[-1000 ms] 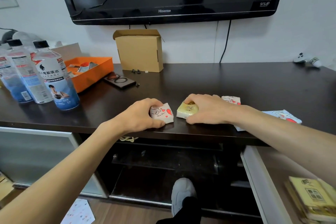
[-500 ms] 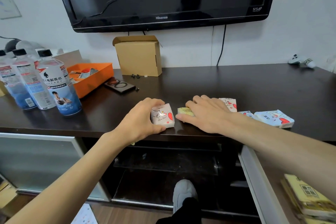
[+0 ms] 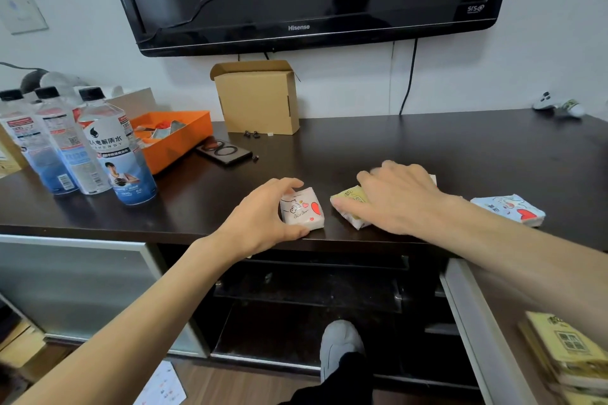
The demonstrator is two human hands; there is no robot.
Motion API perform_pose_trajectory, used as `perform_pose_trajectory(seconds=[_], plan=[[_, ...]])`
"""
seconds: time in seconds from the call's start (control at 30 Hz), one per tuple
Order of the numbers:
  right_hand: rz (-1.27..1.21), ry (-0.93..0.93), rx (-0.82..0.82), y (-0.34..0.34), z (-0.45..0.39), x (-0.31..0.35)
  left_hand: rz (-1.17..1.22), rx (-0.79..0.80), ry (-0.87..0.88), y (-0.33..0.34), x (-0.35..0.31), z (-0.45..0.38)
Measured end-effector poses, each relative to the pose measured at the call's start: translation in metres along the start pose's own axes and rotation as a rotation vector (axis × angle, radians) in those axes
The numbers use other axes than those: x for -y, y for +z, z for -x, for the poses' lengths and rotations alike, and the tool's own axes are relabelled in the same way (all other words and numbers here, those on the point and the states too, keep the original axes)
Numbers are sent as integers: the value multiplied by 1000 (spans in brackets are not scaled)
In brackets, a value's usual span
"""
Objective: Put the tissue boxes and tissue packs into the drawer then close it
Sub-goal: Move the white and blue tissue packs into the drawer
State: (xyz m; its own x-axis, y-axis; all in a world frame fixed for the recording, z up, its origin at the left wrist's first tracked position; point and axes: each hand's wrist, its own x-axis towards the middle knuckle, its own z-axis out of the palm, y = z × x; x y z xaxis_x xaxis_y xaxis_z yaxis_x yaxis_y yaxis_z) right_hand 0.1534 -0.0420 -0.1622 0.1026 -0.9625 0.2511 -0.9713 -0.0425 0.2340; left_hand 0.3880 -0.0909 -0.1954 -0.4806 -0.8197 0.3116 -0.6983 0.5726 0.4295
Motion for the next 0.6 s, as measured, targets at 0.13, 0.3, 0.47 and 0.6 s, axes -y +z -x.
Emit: perform_pose_trajectory(seconds=[0.13,0.3,0.47,0.6], plan=[[-403,-177,358,-9,-2,-23,17,11,-18,1,0,0],[-482,-198,404,-3,-11,-36,29,45,-19,0,-10,1],[-446,-196,257,-8,0,-40,31,31,-4,-5,-26,2],[-419,-194,91,-29,31,-60,74,14,29,-11,-48,6]])
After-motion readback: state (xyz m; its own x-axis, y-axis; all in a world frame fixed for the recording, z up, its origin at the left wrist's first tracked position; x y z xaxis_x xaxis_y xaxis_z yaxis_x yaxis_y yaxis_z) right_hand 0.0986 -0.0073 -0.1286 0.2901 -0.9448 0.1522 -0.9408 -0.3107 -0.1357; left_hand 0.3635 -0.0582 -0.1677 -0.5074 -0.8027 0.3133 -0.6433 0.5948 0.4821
